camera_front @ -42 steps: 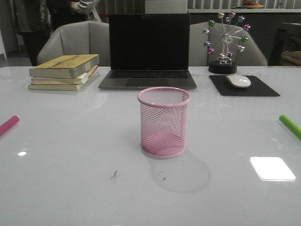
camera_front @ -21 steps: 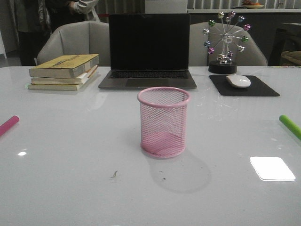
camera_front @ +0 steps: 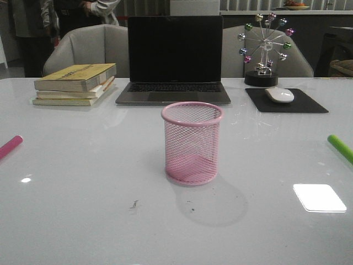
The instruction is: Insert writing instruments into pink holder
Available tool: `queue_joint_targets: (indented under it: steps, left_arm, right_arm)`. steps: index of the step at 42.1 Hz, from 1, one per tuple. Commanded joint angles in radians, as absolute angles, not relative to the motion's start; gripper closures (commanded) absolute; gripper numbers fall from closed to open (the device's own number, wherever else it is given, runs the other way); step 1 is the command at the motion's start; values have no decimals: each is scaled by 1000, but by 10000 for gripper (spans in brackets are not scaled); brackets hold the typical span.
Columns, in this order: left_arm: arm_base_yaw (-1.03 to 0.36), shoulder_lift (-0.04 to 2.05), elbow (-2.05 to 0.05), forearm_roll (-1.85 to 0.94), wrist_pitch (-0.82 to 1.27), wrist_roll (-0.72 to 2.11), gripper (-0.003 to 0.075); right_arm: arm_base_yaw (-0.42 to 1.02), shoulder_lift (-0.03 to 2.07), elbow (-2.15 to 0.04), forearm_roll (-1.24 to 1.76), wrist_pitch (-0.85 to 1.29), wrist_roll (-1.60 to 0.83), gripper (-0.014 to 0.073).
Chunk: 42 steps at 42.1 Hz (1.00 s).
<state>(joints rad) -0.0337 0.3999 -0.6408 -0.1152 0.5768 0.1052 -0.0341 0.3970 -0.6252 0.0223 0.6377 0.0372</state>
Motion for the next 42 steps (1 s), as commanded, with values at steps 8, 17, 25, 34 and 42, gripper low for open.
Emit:
queue_joint_targets:
  steps: [8,17,25,34,42]
  left_arm:
    - [-32,516,-631,-130,604,102,629]
    - [-32,558,-609,-130,611,107,564]
    - [-48,560,-609,-157,601,122,160]
    - [-198,560,-609,-175,599,131,119]
    - [-346,560,-609,-172,601,133,119]
  right_arm:
    - [-37,547,-658,24,735,28,536]
    - [-37,618,-650,24,780,28,504]
    - [-37,668,-650,24,793,28,90]
    - [-39,769,-661,24,769,42,0]
    - [-39,959,-732,24,752,45,0]
